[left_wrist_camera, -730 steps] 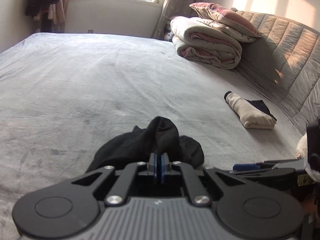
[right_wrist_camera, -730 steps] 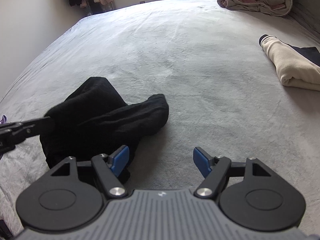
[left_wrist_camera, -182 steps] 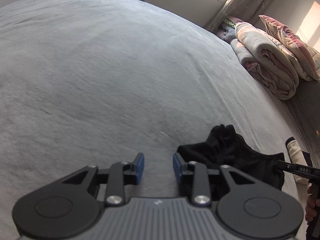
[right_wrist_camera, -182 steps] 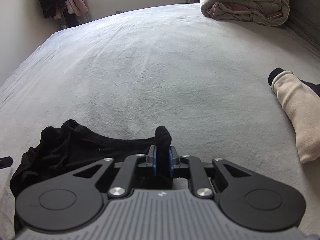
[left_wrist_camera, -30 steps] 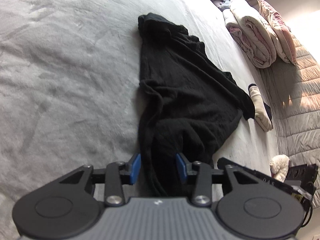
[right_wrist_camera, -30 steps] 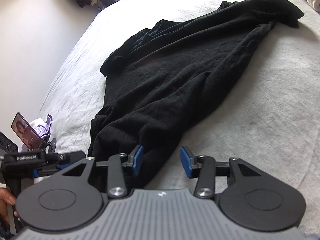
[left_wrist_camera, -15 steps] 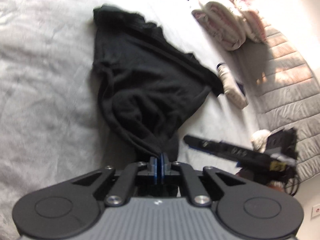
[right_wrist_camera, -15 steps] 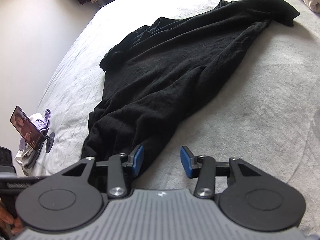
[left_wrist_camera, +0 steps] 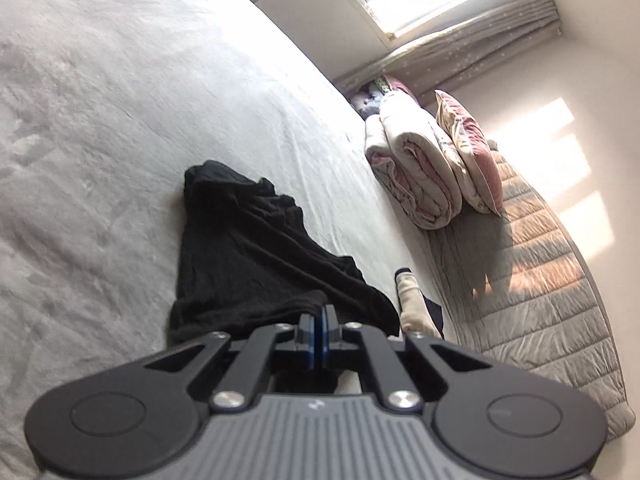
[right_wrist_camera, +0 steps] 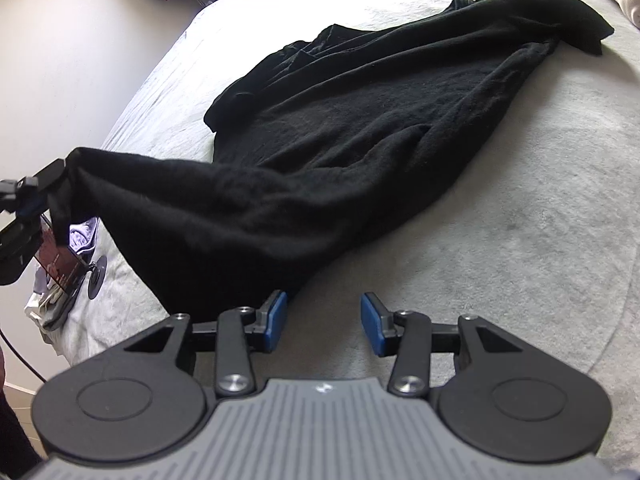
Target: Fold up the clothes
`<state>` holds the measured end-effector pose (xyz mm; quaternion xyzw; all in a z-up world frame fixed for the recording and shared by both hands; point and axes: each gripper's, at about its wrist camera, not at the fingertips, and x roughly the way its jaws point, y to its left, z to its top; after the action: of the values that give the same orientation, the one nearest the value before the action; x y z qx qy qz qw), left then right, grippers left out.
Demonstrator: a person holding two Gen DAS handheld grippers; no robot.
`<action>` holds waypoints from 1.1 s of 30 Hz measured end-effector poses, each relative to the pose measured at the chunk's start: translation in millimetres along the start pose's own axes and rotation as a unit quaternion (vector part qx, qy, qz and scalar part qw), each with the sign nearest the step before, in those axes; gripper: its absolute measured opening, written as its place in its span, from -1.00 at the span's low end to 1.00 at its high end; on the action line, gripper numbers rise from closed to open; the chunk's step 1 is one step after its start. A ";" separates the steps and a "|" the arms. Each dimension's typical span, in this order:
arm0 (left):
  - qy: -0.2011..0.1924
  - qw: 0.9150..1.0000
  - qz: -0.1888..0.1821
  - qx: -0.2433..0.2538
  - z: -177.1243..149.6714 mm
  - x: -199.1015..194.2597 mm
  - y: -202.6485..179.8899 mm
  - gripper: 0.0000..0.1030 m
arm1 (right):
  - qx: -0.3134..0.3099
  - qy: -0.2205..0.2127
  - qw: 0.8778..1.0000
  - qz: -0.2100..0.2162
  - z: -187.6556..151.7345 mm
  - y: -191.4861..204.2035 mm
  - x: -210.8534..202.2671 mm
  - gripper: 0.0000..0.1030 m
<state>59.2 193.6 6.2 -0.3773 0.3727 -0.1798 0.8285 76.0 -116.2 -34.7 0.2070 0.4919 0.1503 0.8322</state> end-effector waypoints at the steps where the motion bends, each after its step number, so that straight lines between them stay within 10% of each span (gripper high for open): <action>1: -0.007 1.000 0.009 -0.006 3.2 -0.6 4.4 -0.94 | 0.000 0.000 1.000 -0.001 0.6 0.2 0.5 -0.11; 19: -0.061 0.991 0.102 -0.064 48.1 15.3 66.5 -0.94 | 0.008 -0.021 1.000 -0.013 18.7 0.7 25.6 -0.11; 22: -0.057 0.991 0.109 -0.059 48.0 18.7 67.0 -0.94 | 0.004 -0.026 1.000 -0.016 23.2 -0.4 29.6 -0.82; 33: -0.039 0.992 0.114 -0.025 32.3 4.2 51.4 -0.94 | -0.017 -0.052 0.998 -0.028 22.1 -23.3 -39.4 -0.88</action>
<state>87.1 240.4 -20.7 -0.3596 0.3852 -0.0605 0.8477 78.0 -158.7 -6.9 0.1865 0.4510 0.1243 0.8639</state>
